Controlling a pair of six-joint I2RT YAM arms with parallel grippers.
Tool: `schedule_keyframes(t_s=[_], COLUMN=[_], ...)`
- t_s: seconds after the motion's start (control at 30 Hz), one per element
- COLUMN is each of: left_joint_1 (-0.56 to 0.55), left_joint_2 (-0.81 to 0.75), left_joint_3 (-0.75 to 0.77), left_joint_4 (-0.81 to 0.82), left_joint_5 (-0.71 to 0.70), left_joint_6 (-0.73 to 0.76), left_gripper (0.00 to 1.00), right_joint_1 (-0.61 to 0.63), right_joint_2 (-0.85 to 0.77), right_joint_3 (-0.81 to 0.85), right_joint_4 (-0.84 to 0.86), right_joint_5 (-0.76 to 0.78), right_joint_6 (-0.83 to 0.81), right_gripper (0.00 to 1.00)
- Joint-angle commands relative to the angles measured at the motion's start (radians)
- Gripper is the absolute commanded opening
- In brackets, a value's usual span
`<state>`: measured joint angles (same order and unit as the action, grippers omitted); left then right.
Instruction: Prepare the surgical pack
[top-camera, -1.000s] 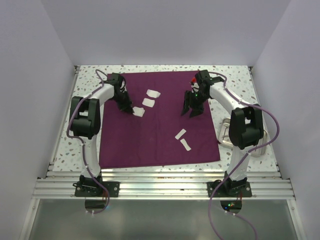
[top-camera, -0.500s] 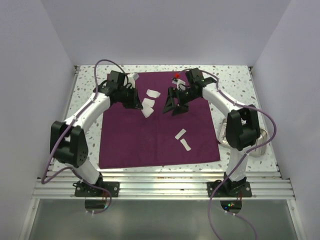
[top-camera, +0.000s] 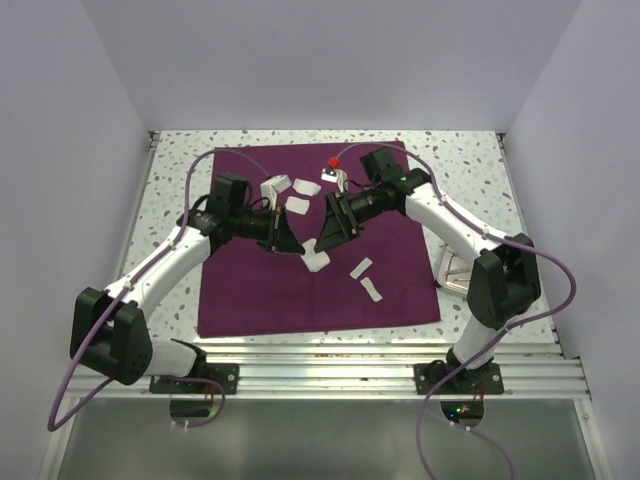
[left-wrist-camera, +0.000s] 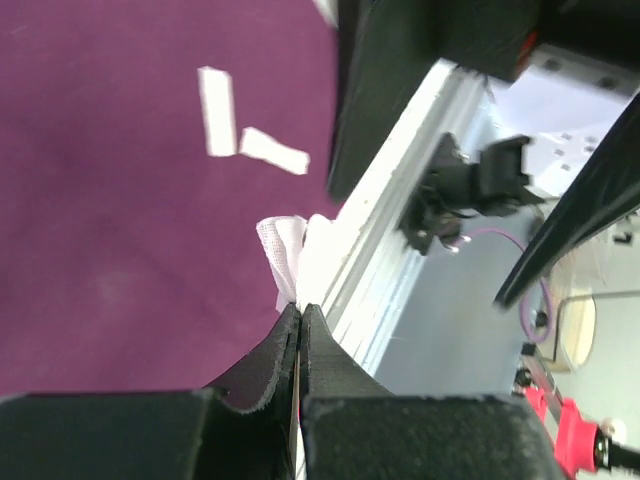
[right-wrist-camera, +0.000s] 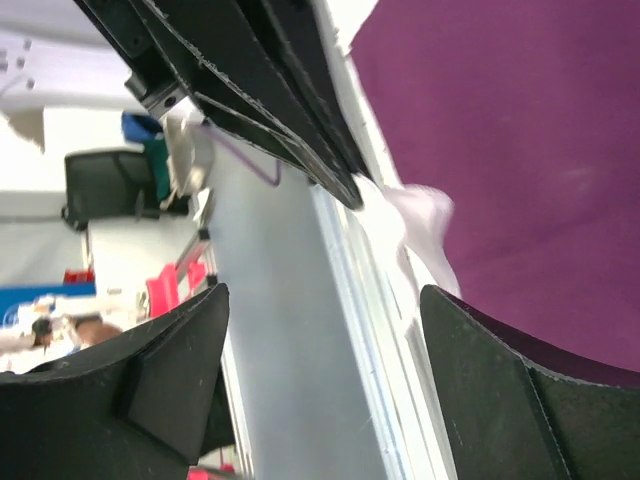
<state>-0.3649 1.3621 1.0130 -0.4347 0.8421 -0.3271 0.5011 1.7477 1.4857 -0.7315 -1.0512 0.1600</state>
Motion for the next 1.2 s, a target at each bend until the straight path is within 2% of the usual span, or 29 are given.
schedule_keyframes(t_s=[0.0, 0.37, 0.43, 0.87, 1.17], left_joint_1=[-0.028, -0.075, -0.077, -0.1, -0.101], left_joint_2=[-0.038, -0.023, -0.018, -0.038, -0.037], left_joint_3=[-0.01, -0.001, -0.002, -0.048, -0.031], left_joint_4=[0.112, 0.146, 0.156, 0.122, 0.154], left_joint_5=[0.126, 0.221, 0.235, 0.262, 0.276], left_joint_6=[-0.016, -0.03, -0.033, -0.007, -0.018], left_gripper=[0.0, 0.0, 0.0, 0.0, 0.0], right_joint_1=[0.048, 0.054, 0.056, 0.04, 0.045], right_joint_2=[-0.031, 0.006, 0.006, -0.051, -0.079], right_joint_3=[-0.044, -0.031, -0.024, 0.028, -0.094], right_joint_4=[0.009, -0.012, -0.042, -0.121, -0.045], right_joint_5=[-0.064, -0.058, -0.018, 0.033, -0.067], right_joint_6=[-0.046, -0.079, -0.105, -0.154, -0.117], right_gripper=[0.8, 0.74, 0.74, 0.83, 0.8])
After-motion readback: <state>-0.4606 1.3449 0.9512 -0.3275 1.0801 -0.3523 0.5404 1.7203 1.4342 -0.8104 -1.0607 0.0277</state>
